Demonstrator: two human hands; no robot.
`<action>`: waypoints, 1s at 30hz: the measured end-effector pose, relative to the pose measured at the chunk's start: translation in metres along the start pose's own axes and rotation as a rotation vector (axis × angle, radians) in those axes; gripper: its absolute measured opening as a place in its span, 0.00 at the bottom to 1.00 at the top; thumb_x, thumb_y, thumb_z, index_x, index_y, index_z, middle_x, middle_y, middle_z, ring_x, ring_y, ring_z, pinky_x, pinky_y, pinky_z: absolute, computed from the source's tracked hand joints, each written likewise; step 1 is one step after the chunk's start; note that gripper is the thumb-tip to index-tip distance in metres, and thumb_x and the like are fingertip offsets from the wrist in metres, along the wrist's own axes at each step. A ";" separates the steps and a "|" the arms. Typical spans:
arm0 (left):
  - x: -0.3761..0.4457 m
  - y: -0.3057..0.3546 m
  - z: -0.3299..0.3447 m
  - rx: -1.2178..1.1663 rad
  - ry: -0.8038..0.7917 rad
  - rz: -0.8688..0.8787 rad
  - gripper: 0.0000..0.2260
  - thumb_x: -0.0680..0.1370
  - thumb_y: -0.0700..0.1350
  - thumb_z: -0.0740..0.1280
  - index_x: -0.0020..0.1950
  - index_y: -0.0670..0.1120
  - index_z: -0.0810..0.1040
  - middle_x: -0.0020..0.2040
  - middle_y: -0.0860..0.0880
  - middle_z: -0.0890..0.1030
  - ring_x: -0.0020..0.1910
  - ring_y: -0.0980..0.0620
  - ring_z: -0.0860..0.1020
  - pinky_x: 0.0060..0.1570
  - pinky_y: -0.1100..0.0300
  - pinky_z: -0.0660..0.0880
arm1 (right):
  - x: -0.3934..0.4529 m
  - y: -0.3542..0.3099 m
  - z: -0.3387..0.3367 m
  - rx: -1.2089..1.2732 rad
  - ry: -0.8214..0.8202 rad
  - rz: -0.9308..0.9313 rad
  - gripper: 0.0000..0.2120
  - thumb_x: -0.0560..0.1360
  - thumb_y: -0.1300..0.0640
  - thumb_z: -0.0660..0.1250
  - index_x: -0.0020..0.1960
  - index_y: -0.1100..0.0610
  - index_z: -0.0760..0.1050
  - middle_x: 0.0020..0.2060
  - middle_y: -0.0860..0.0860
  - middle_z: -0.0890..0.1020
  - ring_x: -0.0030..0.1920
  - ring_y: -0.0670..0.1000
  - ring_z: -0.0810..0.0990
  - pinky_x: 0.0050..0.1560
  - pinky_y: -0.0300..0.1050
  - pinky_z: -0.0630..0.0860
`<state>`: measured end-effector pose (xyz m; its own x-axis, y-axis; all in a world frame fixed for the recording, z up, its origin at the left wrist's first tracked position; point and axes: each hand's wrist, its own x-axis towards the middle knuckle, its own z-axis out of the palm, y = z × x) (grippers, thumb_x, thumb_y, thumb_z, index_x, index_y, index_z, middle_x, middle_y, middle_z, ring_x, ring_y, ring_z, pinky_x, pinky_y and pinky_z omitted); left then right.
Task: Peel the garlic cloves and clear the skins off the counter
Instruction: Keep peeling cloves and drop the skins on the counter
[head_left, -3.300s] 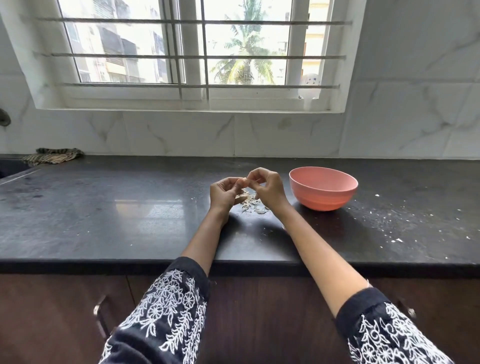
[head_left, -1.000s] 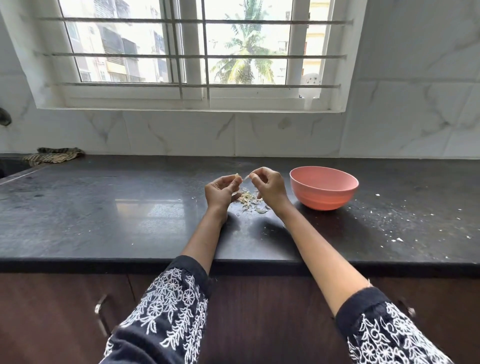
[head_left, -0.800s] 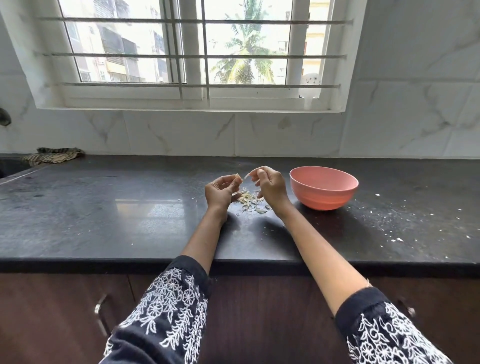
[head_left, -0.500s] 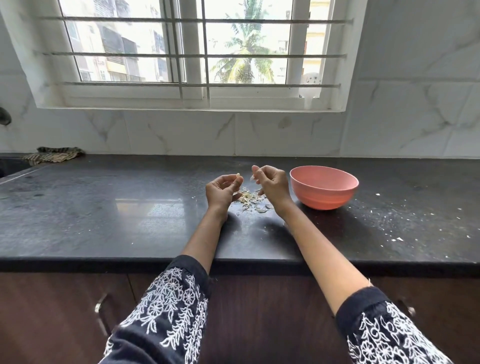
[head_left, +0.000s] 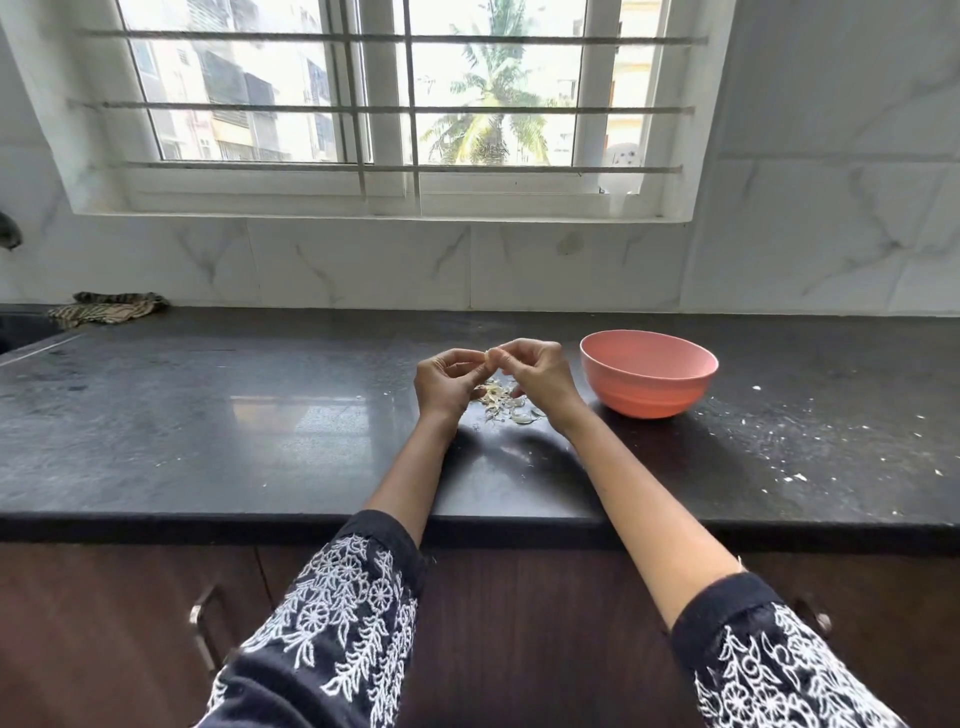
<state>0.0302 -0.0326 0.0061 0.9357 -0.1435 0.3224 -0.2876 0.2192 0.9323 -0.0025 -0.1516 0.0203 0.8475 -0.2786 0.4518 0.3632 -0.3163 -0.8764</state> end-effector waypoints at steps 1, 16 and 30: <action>0.000 -0.001 -0.001 0.034 -0.006 0.022 0.06 0.68 0.38 0.75 0.37 0.45 0.80 0.28 0.54 0.81 0.29 0.59 0.79 0.28 0.66 0.74 | 0.000 0.001 0.000 -0.023 -0.020 -0.001 0.02 0.73 0.61 0.70 0.43 0.60 0.80 0.33 0.51 0.80 0.33 0.47 0.75 0.24 0.35 0.71; 0.004 -0.004 0.003 0.058 -0.029 0.045 0.05 0.75 0.33 0.67 0.49 0.38 0.81 0.27 0.56 0.80 0.27 0.61 0.77 0.27 0.67 0.75 | 0.000 0.001 -0.003 0.062 0.002 0.004 0.04 0.67 0.62 0.75 0.39 0.60 0.81 0.32 0.53 0.80 0.32 0.46 0.75 0.25 0.35 0.71; 0.004 -0.005 0.002 0.130 0.032 0.089 0.03 0.74 0.35 0.69 0.45 0.39 0.82 0.34 0.48 0.81 0.27 0.60 0.77 0.27 0.66 0.75 | 0.000 0.001 0.000 -0.026 -0.050 -0.047 0.03 0.74 0.67 0.67 0.45 0.65 0.79 0.31 0.49 0.78 0.30 0.47 0.73 0.24 0.34 0.72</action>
<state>0.0350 -0.0366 0.0031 0.9106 -0.0978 0.4015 -0.3921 0.1028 0.9142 -0.0014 -0.1519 0.0192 0.8482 -0.2179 0.4828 0.3933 -0.3515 -0.8496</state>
